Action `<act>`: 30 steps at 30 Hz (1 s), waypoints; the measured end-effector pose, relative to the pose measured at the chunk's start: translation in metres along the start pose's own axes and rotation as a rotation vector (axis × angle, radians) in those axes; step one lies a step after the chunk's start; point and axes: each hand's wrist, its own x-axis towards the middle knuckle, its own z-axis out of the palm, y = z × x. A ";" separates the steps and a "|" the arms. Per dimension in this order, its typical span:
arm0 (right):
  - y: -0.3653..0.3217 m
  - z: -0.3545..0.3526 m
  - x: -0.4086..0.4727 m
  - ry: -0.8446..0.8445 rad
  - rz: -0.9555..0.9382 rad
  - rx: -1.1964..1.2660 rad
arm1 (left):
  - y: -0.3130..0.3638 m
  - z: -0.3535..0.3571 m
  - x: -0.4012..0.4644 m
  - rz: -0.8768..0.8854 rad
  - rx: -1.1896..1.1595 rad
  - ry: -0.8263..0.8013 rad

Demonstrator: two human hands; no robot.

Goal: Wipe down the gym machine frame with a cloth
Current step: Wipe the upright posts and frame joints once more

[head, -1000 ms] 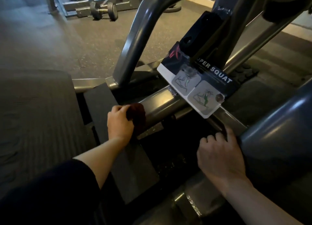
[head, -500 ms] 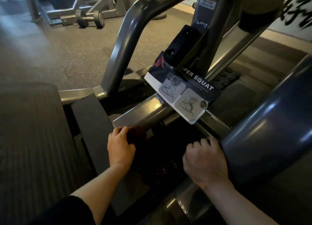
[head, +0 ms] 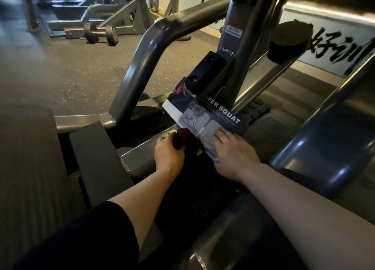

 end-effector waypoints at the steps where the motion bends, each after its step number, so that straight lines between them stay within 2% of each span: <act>1: 0.001 0.000 0.011 -0.045 -0.009 -0.019 | 0.000 0.003 0.008 -0.018 0.016 0.004; 5: 0.004 0.012 0.042 -0.077 -0.021 -0.115 | 0.000 0.011 0.031 -0.060 0.055 0.012; 9: 0.004 0.021 0.045 -0.026 -0.021 -0.037 | 0.009 0.016 0.054 -0.075 0.124 0.034; 18: 0.005 0.020 0.043 -0.032 -0.039 0.010 | 0.014 0.019 0.101 -0.265 0.033 0.148; 21: 0.006 0.019 0.043 -0.034 -0.039 0.012 | 0.017 0.019 0.109 -0.335 -0.103 0.142; 24: 0.005 0.018 0.044 -0.031 -0.048 0.016 | 0.022 0.023 0.101 -0.281 -0.140 0.146; 30: 0.004 0.018 0.043 -0.039 -0.041 0.020 | 0.024 0.024 0.069 -0.014 -0.010 0.089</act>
